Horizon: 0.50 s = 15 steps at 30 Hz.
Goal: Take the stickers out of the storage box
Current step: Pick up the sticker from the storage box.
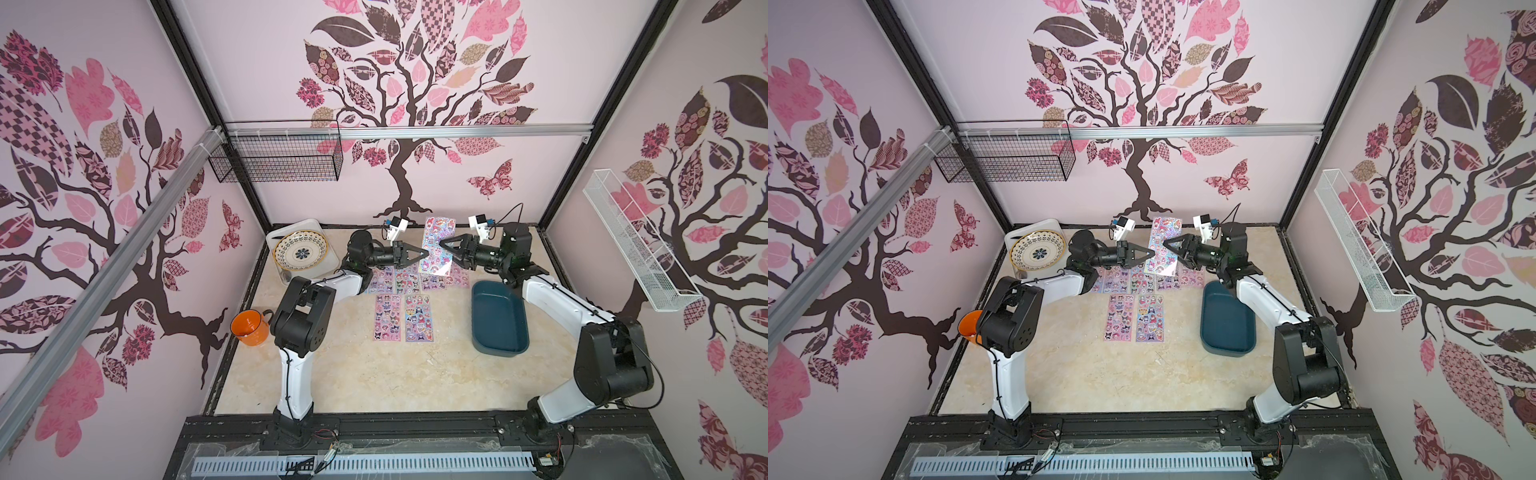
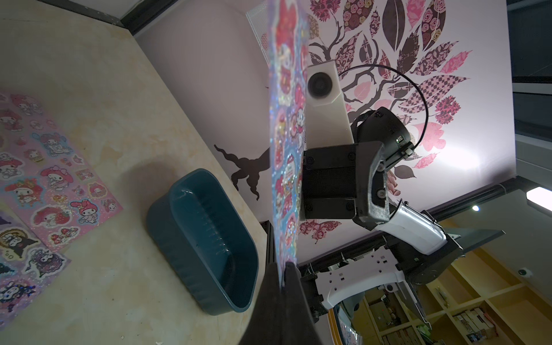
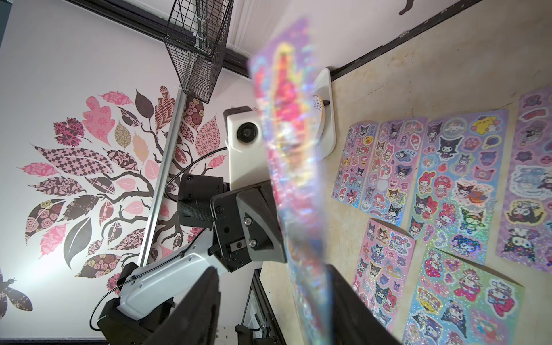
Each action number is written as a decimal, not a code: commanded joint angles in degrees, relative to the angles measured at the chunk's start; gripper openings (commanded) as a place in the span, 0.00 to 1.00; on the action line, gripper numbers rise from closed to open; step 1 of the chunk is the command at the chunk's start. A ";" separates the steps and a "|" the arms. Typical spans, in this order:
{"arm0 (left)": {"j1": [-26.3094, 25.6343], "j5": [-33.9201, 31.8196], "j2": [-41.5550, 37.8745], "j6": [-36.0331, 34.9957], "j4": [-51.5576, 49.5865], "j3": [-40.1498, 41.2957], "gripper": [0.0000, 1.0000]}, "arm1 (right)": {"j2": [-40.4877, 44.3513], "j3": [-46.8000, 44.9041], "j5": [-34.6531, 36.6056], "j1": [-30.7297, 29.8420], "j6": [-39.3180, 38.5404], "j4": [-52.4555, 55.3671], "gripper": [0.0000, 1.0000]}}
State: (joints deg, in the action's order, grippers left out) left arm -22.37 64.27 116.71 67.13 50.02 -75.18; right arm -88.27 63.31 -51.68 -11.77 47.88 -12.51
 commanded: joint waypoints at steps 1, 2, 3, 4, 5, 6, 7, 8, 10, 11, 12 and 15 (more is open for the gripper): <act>0.13 -0.80 -3.08 -6.34 -6.03 0.35 0.00 | 3.42 2.06 0.77 -0.28 -1.71 1.12 0.57; 0.15 -0.88 -3.16 -6.85 -6.62 0.31 0.00 | 3.61 2.05 0.84 -0.27 -1.89 1.41 0.56; 0.14 -0.94 -3.21 -7.09 -6.96 0.34 0.00 | 3.70 2.17 0.83 -0.27 -2.07 1.81 0.56; 0.15 -0.96 -3.16 -7.12 -7.05 0.30 0.00 | 3.71 2.17 0.97 -0.34 -2.25 2.03 0.56; 0.16 -0.98 -3.23 -7.10 -7.09 0.30 0.00 | 3.64 2.29 1.26 -0.27 -2.48 2.40 0.55; 0.14 -1.08 -3.18 -7.09 -7.13 0.21 0.00 | 3.66 2.26 1.53 -0.27 -2.65 2.87 0.53; 0.18 -1.07 -3.19 -7.09 -7.05 0.21 0.00 | 3.55 2.37 1.98 -0.30 -3.06 3.47 0.52; 0.14 -1.07 -3.20 -7.02 -7.05 0.12 0.00 | 3.34 2.46 2.39 -0.28 -3.50 4.11 0.51; 0.18 -1.08 -3.05 -7.02 -7.12 0.16 0.00 | 2.87 2.86 3.68 -0.27 -4.98 6.58 0.46; 0.13 -1.04 -3.06 -7.01 -7.05 0.20 0.00 | 2.61 3.11 4.37 -0.27 -5.75 7.98 0.44; 0.14 -1.08 -3.13 -7.10 -7.05 0.12 0.00 | 2.42 3.27 4.85 -0.29 -6.33 8.93 0.41; 0.13 -0.99 -3.00 -7.26 -7.37 0.14 0.00 | 1.44 4.04 6.28 -0.27 -7.86 11.80 0.29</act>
State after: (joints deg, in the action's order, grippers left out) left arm -22.37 63.42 115.31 61.32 43.03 -75.18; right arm -86.32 64.45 -47.75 -11.77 42.92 -4.84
